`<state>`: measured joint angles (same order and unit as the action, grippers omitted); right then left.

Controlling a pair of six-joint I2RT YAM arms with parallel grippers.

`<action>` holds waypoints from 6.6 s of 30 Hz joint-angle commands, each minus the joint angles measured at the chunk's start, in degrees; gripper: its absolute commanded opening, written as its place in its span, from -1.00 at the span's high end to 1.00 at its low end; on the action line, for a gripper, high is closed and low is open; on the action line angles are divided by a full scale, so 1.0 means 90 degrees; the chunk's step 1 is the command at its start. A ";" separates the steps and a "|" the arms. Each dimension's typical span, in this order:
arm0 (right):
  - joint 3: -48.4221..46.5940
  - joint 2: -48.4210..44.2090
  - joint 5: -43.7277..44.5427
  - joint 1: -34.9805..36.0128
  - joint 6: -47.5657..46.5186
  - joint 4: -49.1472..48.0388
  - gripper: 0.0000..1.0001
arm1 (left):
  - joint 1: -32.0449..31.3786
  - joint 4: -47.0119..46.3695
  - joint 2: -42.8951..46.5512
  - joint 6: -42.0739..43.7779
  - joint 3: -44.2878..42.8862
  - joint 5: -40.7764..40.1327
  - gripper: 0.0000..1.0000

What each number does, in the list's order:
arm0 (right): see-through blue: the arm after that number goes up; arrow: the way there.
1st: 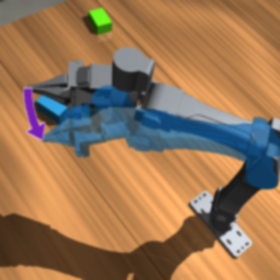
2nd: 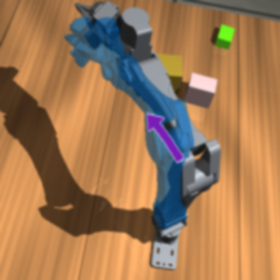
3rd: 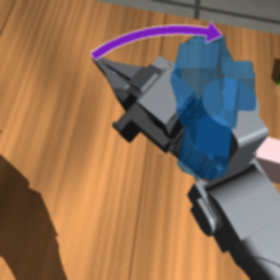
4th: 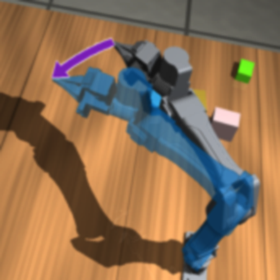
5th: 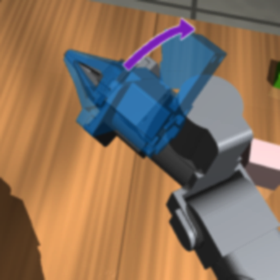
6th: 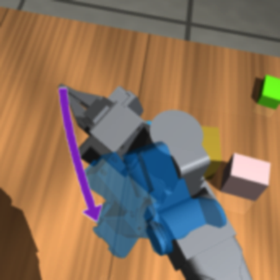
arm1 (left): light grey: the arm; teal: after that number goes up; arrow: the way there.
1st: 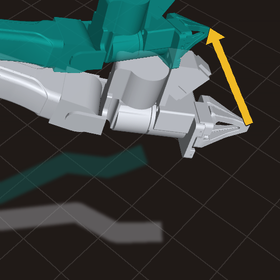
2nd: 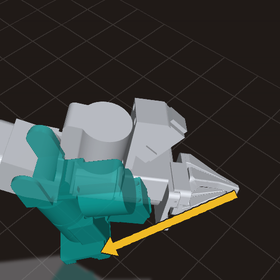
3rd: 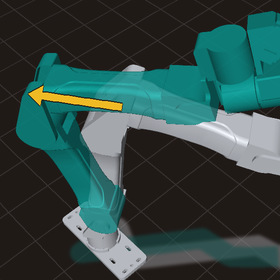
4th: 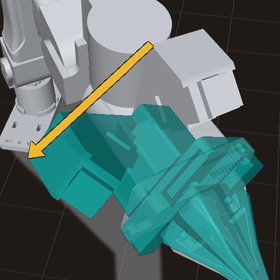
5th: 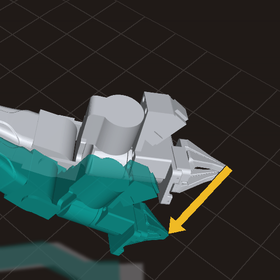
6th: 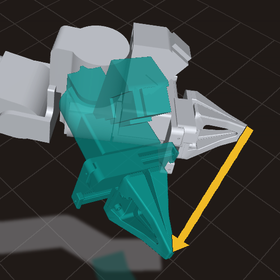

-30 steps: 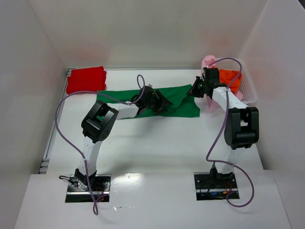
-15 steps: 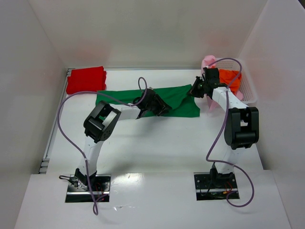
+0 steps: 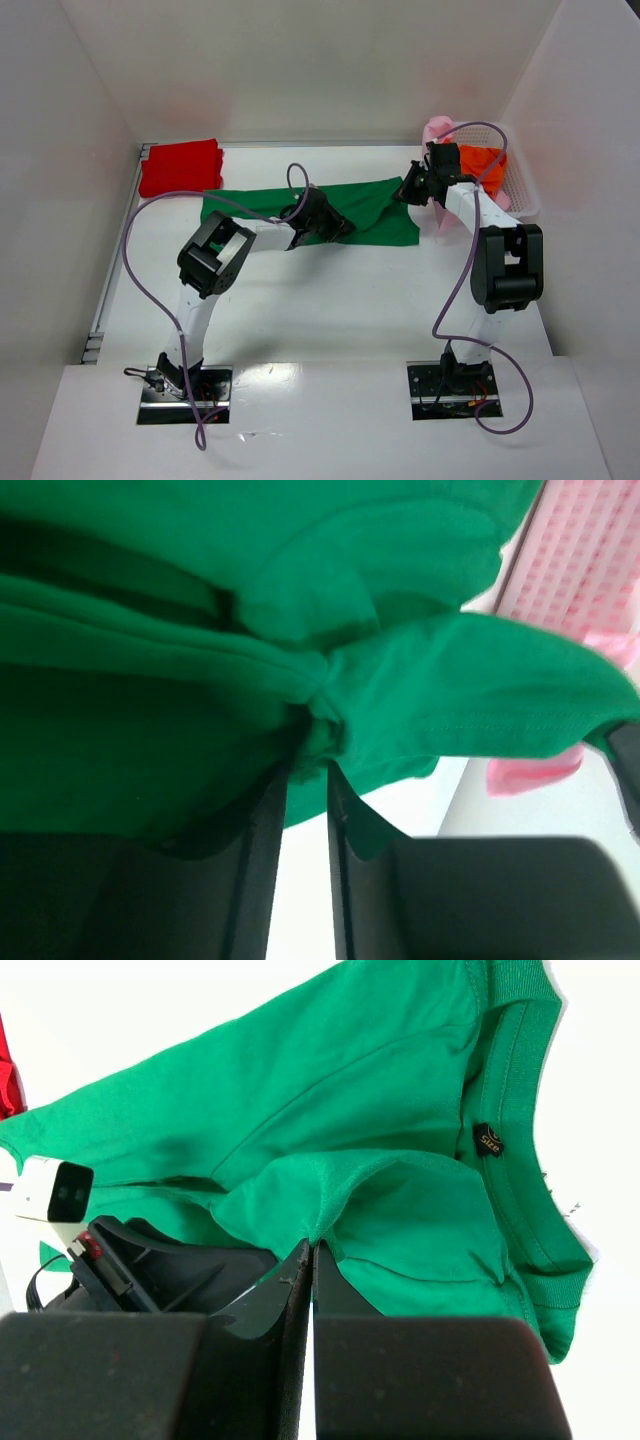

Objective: Fold and stack the t-shirts
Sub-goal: Fold the other side of the tshirt into a rectangle, then rotate the tshirt 90 degrees

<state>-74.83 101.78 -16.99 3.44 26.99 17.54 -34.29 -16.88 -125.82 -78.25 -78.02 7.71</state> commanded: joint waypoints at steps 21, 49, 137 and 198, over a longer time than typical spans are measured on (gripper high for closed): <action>-0.0311 0.0194 -0.0016 -0.0187 -0.0097 -0.0474 0.93 | 0.0730 -0.0731 0.0347 -0.0241 -0.0398 -0.0162 1.00; -0.1900 0.2090 0.0003 -0.0187 0.0243 -0.1070 0.82 | 0.1330 -0.0487 -0.0663 0.0081 -0.1508 0.0230 0.10; 0.0384 -0.2040 -0.0086 -0.0177 -0.0204 0.0375 -1.00 | 0.3039 0.4952 0.1004 1.2375 -0.0911 -0.0261 -0.98; -0.0759 0.1120 0.1945 0.1184 0.0204 0.0484 -1.00 | -0.1004 0.5519 0.2593 0.7299 0.1725 0.1648 -0.98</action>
<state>-76.69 109.14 -2.66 13.26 27.55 21.64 -42.81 31.89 -102.68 -11.28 -64.62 21.70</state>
